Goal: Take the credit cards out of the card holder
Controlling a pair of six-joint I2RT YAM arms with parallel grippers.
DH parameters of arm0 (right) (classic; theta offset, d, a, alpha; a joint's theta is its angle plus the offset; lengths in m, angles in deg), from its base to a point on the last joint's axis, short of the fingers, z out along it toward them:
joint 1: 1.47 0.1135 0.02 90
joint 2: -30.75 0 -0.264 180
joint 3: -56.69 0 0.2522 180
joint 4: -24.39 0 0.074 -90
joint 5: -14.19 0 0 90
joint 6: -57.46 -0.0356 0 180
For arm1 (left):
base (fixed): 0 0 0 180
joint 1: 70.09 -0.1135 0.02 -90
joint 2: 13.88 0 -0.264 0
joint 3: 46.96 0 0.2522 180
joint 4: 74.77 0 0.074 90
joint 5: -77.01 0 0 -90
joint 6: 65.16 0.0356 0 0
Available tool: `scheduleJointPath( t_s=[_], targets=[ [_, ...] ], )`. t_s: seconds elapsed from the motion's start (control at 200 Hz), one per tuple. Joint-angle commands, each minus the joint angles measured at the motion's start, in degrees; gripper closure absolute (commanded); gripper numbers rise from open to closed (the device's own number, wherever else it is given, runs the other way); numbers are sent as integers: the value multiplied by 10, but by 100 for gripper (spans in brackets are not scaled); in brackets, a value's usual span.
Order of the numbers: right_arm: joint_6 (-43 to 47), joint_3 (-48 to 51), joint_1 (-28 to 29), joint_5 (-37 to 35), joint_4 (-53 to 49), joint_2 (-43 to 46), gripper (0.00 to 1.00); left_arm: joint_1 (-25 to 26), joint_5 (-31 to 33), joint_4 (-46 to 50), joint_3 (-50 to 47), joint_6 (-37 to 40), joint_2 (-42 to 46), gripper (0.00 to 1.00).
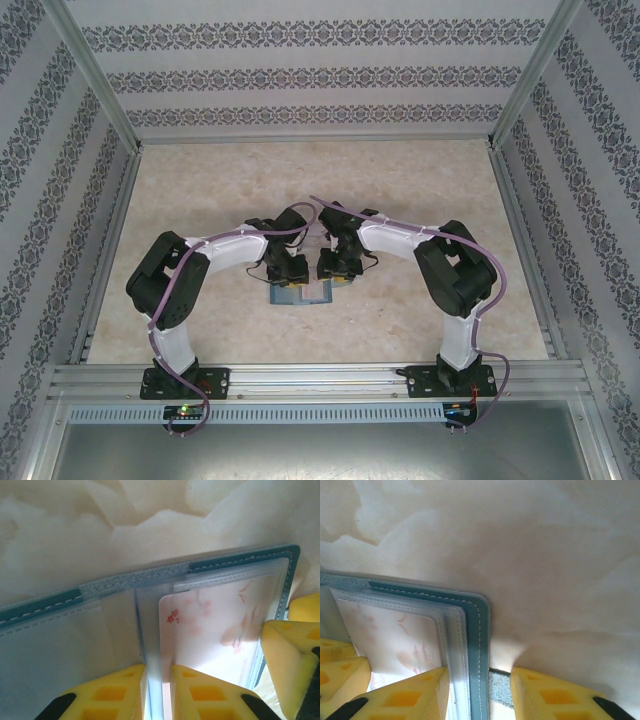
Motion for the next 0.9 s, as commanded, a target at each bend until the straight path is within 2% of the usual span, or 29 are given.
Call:
scheduleJointPath(
  t_s=[0.0, 0.18, 0.585, 0.894],
  targets=[
    [9, -2, 6, -32, -29, -19, 63, -5, 28, 33, 3, 15, -17, 81],
    [14, -12, 9, -69, -57, -26, 64, -5, 52, 54, 9, 18, -9, 81],
    [17, -11, 9, -72, -60, -30, 65, -5, 71, 69, 8, 21, 6, 83],
    [18, -11, 9, -71, -61, -25, 65, -8, 49, 36, 3, 9, 30, 85]
  ],
)
